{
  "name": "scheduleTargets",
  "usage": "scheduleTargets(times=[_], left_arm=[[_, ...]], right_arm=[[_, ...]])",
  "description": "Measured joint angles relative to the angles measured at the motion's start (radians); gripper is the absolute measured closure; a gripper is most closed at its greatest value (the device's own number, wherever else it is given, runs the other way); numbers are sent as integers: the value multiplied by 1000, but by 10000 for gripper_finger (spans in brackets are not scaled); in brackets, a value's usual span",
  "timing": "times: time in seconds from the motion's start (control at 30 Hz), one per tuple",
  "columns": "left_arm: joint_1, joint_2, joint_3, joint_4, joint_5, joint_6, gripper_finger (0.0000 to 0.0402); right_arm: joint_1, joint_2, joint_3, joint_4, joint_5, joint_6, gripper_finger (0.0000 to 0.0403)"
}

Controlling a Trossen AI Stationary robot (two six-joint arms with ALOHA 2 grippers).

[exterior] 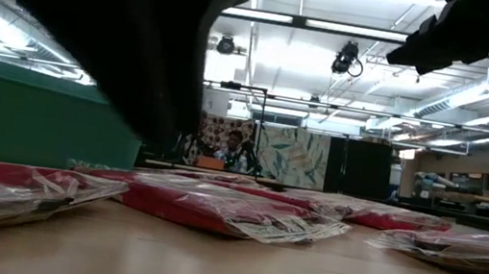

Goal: Sort popcorn bags into baskets
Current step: Put the red popcorn bag into the green bin

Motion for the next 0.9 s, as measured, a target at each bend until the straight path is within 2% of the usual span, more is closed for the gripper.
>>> scheduleTargets(times=[0.13, 0.23, 0.47, 0.6, 0.77, 0.9], left_arm=[[-10, 23, -2, -73, -53, 2, 208], [-6, 40, -2, -92, -69, 10, 195], [-1, 65, -2, -84, -119, 31, 206], [7, 65, -2, -87, -122, -11, 213], [28, 76, -2, -112, -105, -58, 224], [39, 81, -3, -95, -70, -16, 234]], right_arm=[[0, 12, 0, 27, 0, -5, 376], [0, 25, 0, 48, 1, -13, 376], [0, 60, 0, 83, 1, -19, 376], [0, 62, 0, 93, 0, -19, 376], [0, 59, 0, 100, -5, -20, 376], [0, 59, 0, 101, -7, -20, 376]])
